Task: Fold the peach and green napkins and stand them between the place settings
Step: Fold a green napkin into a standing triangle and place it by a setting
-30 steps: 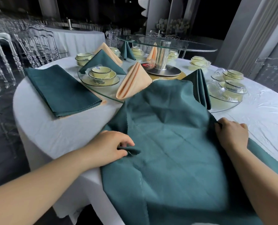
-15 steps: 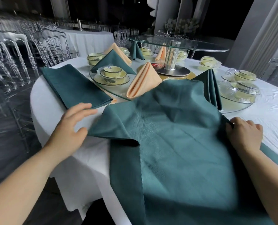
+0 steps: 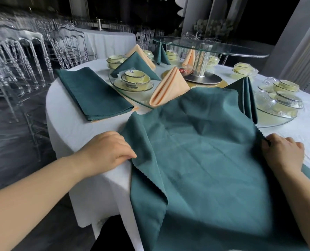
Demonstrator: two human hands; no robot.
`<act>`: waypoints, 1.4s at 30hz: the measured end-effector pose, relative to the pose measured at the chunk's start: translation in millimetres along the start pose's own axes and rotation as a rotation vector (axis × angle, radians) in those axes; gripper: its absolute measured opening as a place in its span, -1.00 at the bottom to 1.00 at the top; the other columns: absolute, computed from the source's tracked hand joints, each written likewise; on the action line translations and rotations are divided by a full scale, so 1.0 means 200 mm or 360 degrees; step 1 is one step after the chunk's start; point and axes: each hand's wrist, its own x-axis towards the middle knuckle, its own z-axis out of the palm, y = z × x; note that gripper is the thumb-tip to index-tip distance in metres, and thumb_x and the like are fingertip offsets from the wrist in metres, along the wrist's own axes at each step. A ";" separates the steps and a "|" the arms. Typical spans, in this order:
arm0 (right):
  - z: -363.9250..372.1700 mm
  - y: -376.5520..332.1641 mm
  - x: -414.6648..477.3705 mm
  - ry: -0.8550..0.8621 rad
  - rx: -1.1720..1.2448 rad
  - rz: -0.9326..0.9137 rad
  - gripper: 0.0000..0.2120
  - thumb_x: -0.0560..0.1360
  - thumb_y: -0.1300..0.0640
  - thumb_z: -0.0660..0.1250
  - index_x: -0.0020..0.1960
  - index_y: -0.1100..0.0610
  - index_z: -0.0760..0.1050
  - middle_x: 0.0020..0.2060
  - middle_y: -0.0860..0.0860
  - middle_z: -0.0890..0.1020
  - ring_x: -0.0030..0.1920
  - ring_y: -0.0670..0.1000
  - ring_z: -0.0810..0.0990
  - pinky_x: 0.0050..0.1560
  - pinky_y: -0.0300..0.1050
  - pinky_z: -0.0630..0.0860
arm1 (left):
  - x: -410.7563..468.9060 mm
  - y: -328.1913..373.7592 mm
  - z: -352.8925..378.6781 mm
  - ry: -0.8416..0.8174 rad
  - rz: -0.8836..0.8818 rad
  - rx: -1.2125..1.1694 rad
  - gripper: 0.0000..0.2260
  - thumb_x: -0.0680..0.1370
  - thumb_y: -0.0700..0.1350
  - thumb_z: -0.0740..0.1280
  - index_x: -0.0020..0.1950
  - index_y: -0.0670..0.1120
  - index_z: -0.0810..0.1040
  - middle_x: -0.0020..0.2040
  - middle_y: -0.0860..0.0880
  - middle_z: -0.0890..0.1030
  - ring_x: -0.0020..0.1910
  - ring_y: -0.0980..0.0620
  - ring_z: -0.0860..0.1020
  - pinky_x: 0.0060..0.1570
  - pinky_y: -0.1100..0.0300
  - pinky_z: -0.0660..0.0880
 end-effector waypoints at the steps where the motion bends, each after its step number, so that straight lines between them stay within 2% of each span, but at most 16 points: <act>1: 0.00 0.00 0.00 0.0007 -0.0007 -0.0004 -0.80 0.51 0.20 0.23 -0.02 0.33 0.53 -0.08 0.36 0.60 0.05 0.27 0.47 -0.04 0.00 0.10 | -0.02 -0.02 -0.02 0.0014 -0.0004 0.0068 -0.72 0.39 -0.05 0.16 -0.31 -0.01 0.67 -0.39 0.13 0.63 -0.23 0.10 0.39 -0.21 0.30 0.30; 5: -0.01 0.00 0.00 0.0008 -0.0016 0.0001 -0.80 0.50 0.20 0.24 -0.04 0.34 0.53 -0.09 0.36 0.60 0.05 0.28 0.48 -0.06 0.00 0.10 | -0.13 -0.15 -0.13 -0.0032 -0.0203 0.0369 -0.76 0.38 -0.09 0.20 -0.25 -0.07 0.66 -0.44 0.01 0.55 -0.31 0.05 0.43 -0.22 0.21 0.28; 7: -0.01 -0.01 0.00 0.0022 -0.0017 0.0011 -0.80 0.50 0.20 0.24 -0.04 0.34 0.53 -0.09 0.37 0.60 0.05 0.28 0.47 -0.05 0.00 0.09 | -0.20 -0.19 -0.15 -0.0130 -0.0335 0.0485 -0.89 0.30 -0.19 0.43 -0.19 -0.09 0.67 -0.44 0.01 0.50 -0.41 -0.06 0.53 -0.22 0.23 0.38; 9: -0.02 -0.01 -0.01 0.0063 0.0028 0.0022 -0.77 0.50 0.19 0.24 0.02 0.35 0.51 -0.03 0.39 0.58 0.08 0.30 0.46 -0.02 0.01 0.09 | -0.24 -0.22 -0.14 -0.0223 -0.0478 0.0466 -0.66 0.15 -0.35 0.54 -0.12 -0.11 0.66 -0.41 0.01 0.52 -0.37 -0.13 0.56 -0.18 0.16 0.48; 13: -0.04 -0.02 -0.02 0.0127 0.0096 -0.0002 -0.54 0.43 0.03 0.14 0.13 0.39 0.46 0.05 0.42 0.51 0.12 0.34 0.42 0.03 0.05 0.12 | -0.20 -0.08 -0.15 0.0081 -0.0405 0.0282 -0.66 0.33 -0.26 0.11 0.00 -0.04 0.53 -0.13 -0.08 0.65 -0.04 -0.02 0.43 0.06 0.12 0.25; 16: -0.07 -0.05 -0.03 0.0095 0.0088 -0.0034 -0.66 0.50 0.15 0.27 0.17 0.36 0.43 0.10 0.39 0.49 0.16 0.33 0.39 0.07 0.04 0.12 | -0.15 0.17 -0.08 -0.0097 -0.0137 -0.0107 -0.76 0.54 0.05 0.07 0.15 0.08 0.40 0.14 0.00 0.59 0.13 0.11 0.38 0.23 0.26 0.17; 19: -0.13 -0.09 -0.04 0.0035 0.0096 -0.0069 -0.66 0.51 0.12 0.24 0.21 0.28 0.43 0.15 0.31 0.50 0.21 0.26 0.37 0.11 0.01 0.12 | -0.09 0.35 -0.01 -0.0557 -0.0140 -0.0289 -0.31 0.38 0.46 -0.29 0.41 0.24 0.12 0.42 0.17 0.14 0.40 0.29 0.03 0.31 0.48 -0.27; 21: -0.18 -0.12 -0.09 0.0020 0.0228 -0.0121 -0.68 0.52 0.11 0.24 0.20 0.25 0.45 0.16 0.26 0.51 0.22 0.24 0.37 0.13 -0.02 0.14 | -0.06 0.36 0.06 -0.0651 -0.0258 -0.0291 -0.07 0.10 0.51 -0.53 0.44 0.31 -0.11 0.41 0.29 -0.15 0.32 0.41 -0.25 0.12 0.55 -0.51; 25: -0.27 -0.13 -0.38 0.0291 0.0734 -0.0321 -0.73 0.45 0.07 0.25 0.00 0.26 0.54 -0.05 0.12 0.62 0.04 0.19 0.49 0.05 -0.07 0.28 | -0.05 0.36 0.11 -0.0674 -0.0247 -0.0161 0.08 -0.02 0.44 -0.69 0.46 0.26 -0.10 0.32 0.33 -0.25 0.26 0.40 -0.32 0.10 0.52 -0.54; 27: -0.33 -0.12 -0.63 0.0404 0.1102 -0.0361 -0.72 0.41 0.01 0.16 -0.09 0.16 0.54 -0.13 -0.22 0.58 -0.07 -0.14 0.48 -0.04 -0.32 0.30 | -0.06 0.37 0.10 -0.0632 -0.0251 -0.0166 0.08 -0.01 0.43 -0.70 0.46 0.25 -0.09 0.36 0.31 -0.23 0.25 0.38 -0.33 0.13 0.50 -0.51; 29: -0.37 -0.10 -0.89 0.0468 0.1384 -0.0202 -0.85 0.41 -0.01 0.14 -0.14 -0.07 0.48 -0.20 -0.40 0.51 -0.15 -0.33 0.44 -0.10 -0.50 0.31 | -0.07 0.38 0.10 -0.0616 -0.0257 -0.0160 0.07 0.01 0.43 -0.70 0.46 0.24 -0.07 0.41 0.29 -0.16 0.26 0.39 -0.29 0.13 0.50 -0.50; 31: -0.37 -0.10 -1.14 0.0461 0.1649 0.0167 -0.86 0.37 -0.08 0.14 -0.25 -0.24 0.46 -0.28 -0.37 0.53 -0.26 -0.34 0.46 -0.22 -0.55 0.33 | -0.07 0.40 0.09 -0.0601 -0.0259 -0.0140 0.08 -0.01 0.42 -0.71 0.46 0.24 -0.08 0.39 0.31 -0.17 0.26 0.40 -0.27 0.11 0.51 -0.50; 33: -0.28 -0.09 -1.32 0.0233 0.1785 0.0518 -0.84 0.35 -0.13 0.16 -0.33 -0.17 0.47 -0.38 -0.25 0.56 -0.33 -0.25 0.49 -0.30 -0.51 0.35 | -0.07 0.40 0.09 -0.0597 -0.0268 -0.0116 0.10 -0.02 0.41 -0.72 0.46 0.24 -0.08 0.43 0.30 -0.14 0.27 0.41 -0.25 0.14 0.49 -0.46; 36: -0.10 -0.08 -1.46 -0.0481 0.1854 0.0857 -0.79 0.52 0.20 0.26 -0.30 0.13 0.46 -0.46 -0.02 0.55 -0.33 0.06 0.49 -0.37 -0.36 0.40 | -0.07 0.40 0.10 -0.0554 -0.0263 -0.0124 0.12 -0.03 0.43 -0.70 0.46 0.23 -0.04 0.49 0.24 -0.05 0.41 0.35 -0.14 0.18 0.48 -0.38; 39: -0.04 -0.12 -1.48 -0.0948 0.1989 0.1026 -0.95 0.53 0.24 0.24 -0.09 0.17 0.48 -0.24 0.04 0.58 -0.27 -0.01 0.52 -0.41 -0.40 0.44 | -0.07 0.39 0.11 -0.0495 -0.0249 -0.0151 0.13 -0.02 0.45 -0.68 0.46 0.22 0.02 0.49 0.23 0.00 0.46 0.27 -0.06 0.22 0.47 -0.32; 42: -0.04 -0.17 -1.47 -0.1110 0.2017 0.0990 -0.95 0.53 0.18 0.24 -0.07 0.11 0.48 -0.15 0.01 0.60 -0.15 -0.05 0.56 -0.25 -0.32 0.47 | -0.06 0.39 0.11 -0.0503 -0.0264 -0.0206 0.12 0.01 0.51 -0.61 0.45 0.21 0.10 0.46 0.25 0.05 0.46 0.26 0.00 0.26 0.45 -0.25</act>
